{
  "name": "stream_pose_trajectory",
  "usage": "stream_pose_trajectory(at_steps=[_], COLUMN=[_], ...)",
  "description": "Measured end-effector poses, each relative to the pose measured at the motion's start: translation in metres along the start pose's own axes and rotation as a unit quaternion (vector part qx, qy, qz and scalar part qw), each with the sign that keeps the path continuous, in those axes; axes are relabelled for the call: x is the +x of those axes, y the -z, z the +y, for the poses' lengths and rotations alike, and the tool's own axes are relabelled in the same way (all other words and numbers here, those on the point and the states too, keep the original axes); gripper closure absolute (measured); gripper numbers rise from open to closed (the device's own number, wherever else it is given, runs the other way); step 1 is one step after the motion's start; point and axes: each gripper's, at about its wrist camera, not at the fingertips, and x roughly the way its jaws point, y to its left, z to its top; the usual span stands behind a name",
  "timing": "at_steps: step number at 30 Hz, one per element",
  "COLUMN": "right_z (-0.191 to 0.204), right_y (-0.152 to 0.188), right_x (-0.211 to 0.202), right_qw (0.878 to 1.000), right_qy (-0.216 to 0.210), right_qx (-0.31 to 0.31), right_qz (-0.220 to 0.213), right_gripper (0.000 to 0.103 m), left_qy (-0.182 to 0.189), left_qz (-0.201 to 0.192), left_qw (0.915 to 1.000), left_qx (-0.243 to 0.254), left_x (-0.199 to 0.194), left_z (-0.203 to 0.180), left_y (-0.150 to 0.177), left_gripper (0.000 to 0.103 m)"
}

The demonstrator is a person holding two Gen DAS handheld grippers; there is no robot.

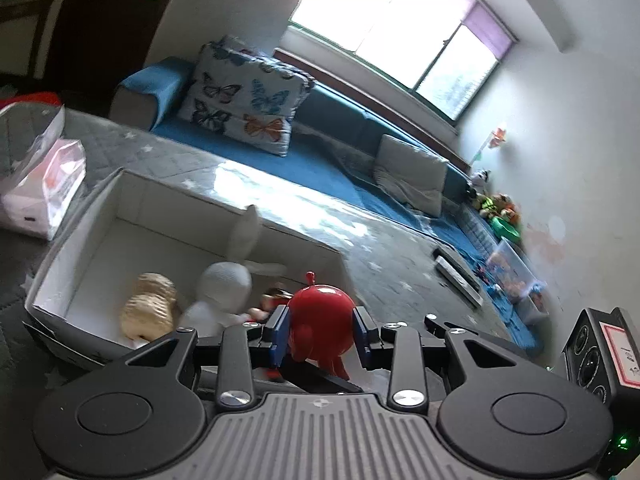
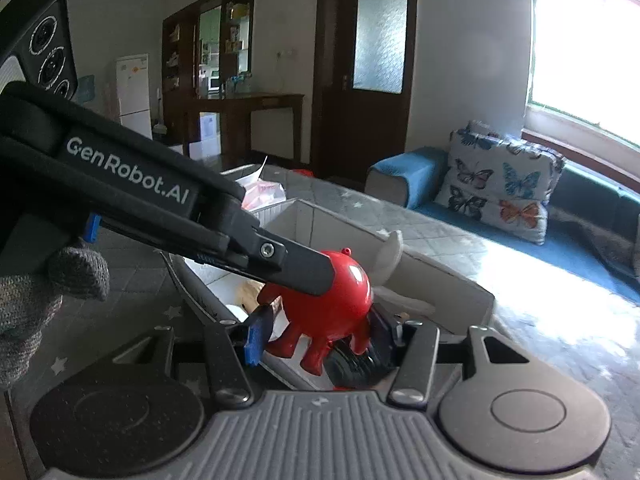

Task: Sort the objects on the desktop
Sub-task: 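Carry the red figure with the left gripper and release it into the box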

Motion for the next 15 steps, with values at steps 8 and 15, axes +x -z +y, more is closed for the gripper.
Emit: stream_pose_trajectory(at_steps=[8, 15], right_z=[-0.006, -0.003], right_y=[0.000, 0.005], right_x=[0.043, 0.063], right_qw=[0.999, 0.999], right_qy=[-0.022, -0.032], right_qx=[0.012, 0.013], right_qz=[0.023, 0.041], right_gripper=[0.050, 0.049], left_qy=[-0.010, -0.014], left_qz=[0.008, 0.013], left_qw=[0.9994, 0.9986], left_qx=[-0.031, -0.049], left_x=[0.016, 0.021], left_z=[0.037, 0.054], left_y=[-0.007, -0.006], left_gripper=[0.067, 0.067])
